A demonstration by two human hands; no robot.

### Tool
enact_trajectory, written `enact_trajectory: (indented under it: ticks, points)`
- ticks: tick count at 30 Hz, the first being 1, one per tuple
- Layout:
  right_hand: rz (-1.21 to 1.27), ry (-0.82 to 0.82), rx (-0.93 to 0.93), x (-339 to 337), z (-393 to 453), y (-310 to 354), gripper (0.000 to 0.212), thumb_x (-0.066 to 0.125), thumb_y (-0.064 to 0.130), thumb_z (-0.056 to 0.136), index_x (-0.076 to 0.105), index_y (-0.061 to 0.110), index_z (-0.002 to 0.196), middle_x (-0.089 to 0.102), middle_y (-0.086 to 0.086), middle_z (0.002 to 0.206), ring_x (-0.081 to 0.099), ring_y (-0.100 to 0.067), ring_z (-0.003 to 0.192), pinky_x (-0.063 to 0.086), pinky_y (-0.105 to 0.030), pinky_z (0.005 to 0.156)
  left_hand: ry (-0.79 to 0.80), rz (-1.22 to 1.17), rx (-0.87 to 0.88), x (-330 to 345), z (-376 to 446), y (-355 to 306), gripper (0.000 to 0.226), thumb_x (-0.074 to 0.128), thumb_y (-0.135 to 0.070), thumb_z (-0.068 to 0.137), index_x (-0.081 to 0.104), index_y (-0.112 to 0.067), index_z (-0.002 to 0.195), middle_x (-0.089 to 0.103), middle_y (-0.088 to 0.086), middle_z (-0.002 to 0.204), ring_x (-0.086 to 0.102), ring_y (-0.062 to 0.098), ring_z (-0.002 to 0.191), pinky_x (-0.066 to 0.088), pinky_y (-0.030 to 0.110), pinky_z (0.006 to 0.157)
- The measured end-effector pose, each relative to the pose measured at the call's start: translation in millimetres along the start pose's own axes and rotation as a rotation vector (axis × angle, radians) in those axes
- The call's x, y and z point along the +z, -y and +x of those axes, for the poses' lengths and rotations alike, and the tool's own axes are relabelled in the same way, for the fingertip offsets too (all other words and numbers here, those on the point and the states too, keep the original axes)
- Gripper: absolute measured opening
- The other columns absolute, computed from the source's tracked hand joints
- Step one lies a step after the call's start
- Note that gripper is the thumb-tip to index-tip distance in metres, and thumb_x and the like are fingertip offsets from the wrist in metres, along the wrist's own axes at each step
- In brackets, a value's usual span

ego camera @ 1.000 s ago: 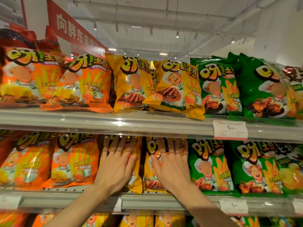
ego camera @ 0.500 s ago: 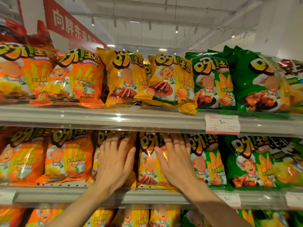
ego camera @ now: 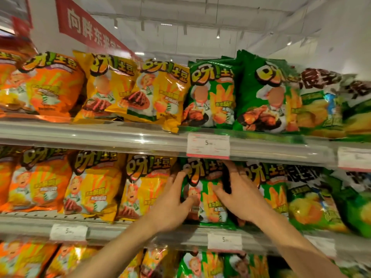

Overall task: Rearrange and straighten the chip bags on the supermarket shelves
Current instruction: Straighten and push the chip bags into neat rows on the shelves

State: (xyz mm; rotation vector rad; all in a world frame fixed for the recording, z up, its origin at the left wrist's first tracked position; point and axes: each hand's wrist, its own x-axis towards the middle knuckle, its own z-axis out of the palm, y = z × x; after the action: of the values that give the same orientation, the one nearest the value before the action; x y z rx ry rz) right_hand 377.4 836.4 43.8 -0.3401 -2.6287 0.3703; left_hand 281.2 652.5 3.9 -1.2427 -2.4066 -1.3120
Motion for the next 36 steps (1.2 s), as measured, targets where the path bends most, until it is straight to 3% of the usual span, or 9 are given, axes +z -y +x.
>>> enact_trajectory:
  ticks: [4,8,11,16,20,22,25,27,36]
  points:
    - [0.162,0.192,-0.017,-4,7,-10,0.093,0.065,0.05,0.088,-0.001,0.044,0.153,0.044,0.007,0.141,0.051,-0.015,0.119,0.045,-0.031,0.098,0.059,-0.087,-0.127,11,19,-14,0.07,0.058,-0.036,0.096,0.016,-0.039,0.152,0.039,-0.001,0.145,0.043,0.012,0.129,0.035,0.023,0.1]
    - [0.268,0.257,-0.047,-5,8,-13,0.104,0.075,0.04,0.084,-0.002,0.044,0.154,0.034,0.014,0.139,0.041,-0.004,0.118,0.036,-0.018,0.094,0.016,-0.236,-0.165,14,28,-20,0.075,0.069,-0.022,0.091,0.024,-0.038,0.149,0.051,-0.011,0.126,0.056,0.0,0.09,0.052,0.011,0.077]
    - [0.274,0.244,-0.066,-7,8,-18,0.106,0.076,0.038,0.084,-0.002,0.044,0.154,0.025,0.008,0.157,0.034,-0.01,0.138,0.031,-0.016,0.098,-0.027,-0.264,-0.183,15,32,-19,0.077,0.077,-0.02,0.084,0.032,-0.037,0.143,0.051,-0.006,0.132,0.056,0.009,0.105,0.052,0.017,0.087]
    - [0.243,0.208,-0.063,-6,3,-19,0.101,0.072,0.036,0.088,-0.003,0.044,0.154,0.024,0.005,0.159,0.033,-0.014,0.141,0.033,-0.019,0.102,-0.039,-0.32,-0.188,21,34,-25,0.079,0.072,-0.013,0.088,0.023,-0.043,0.142,0.052,-0.006,0.125,0.055,0.003,0.091,0.047,0.003,0.06]
    - [0.169,0.159,-0.063,-3,-6,-14,0.088,0.063,0.036,0.095,0.001,0.037,0.157,0.02,0.005,0.161,0.035,-0.017,0.143,0.034,-0.029,0.112,-0.073,-0.201,-0.124,23,19,-20,0.074,0.064,-0.029,0.094,0.016,-0.046,0.149,0.053,-0.011,0.126,0.062,0.0,0.094,0.056,0.021,0.085]
    - [0.161,0.074,-0.08,-5,-12,-18,0.074,0.059,0.028,0.097,0.016,0.033,0.157,0.03,0.001,0.156,0.044,-0.016,0.137,0.041,-0.034,0.111,-0.099,-0.014,-0.036,25,9,-16,0.071,0.054,-0.038,0.099,0.01,-0.042,0.153,0.032,-0.011,0.151,0.042,-0.015,0.123,0.037,0.016,0.105]
    - [0.09,-0.163,-0.135,-8,-17,-37,0.049,0.056,0.01,0.097,0.046,0.02,0.145,0.05,-0.001,0.137,0.058,-0.018,0.116,0.049,-0.033,0.1,-0.178,0.215,0.105,28,-3,-14,0.054,0.043,-0.036,0.104,0.019,-0.037,0.151,0.007,-0.007,0.162,0.004,0.008,0.151,0.012,0.019,0.117]
    - [-0.071,-0.369,-0.176,-9,-17,-56,0.036,0.055,0.009,0.096,0.059,0.01,0.132,0.057,-0.009,0.127,0.059,-0.029,0.112,0.05,-0.041,0.095,-0.239,0.417,0.2,31,-2,-14,0.044,0.043,-0.033,0.104,0.033,-0.026,0.146,0.025,0.005,0.154,0.021,0.022,0.146,0.027,0.034,0.119]
    - [-0.406,-0.292,-0.022,15,-17,-84,0.069,0.019,0.057,0.1,0.017,0.02,0.158,0.015,-0.017,0.164,0.01,-0.036,0.152,0.011,-0.065,0.117,-0.257,0.77,0.134,76,39,-19,0.059,0.025,-0.051,0.103,0.023,-0.026,0.156,0.019,0.015,0.163,0.005,0.03,0.153,0.011,0.053,0.121]
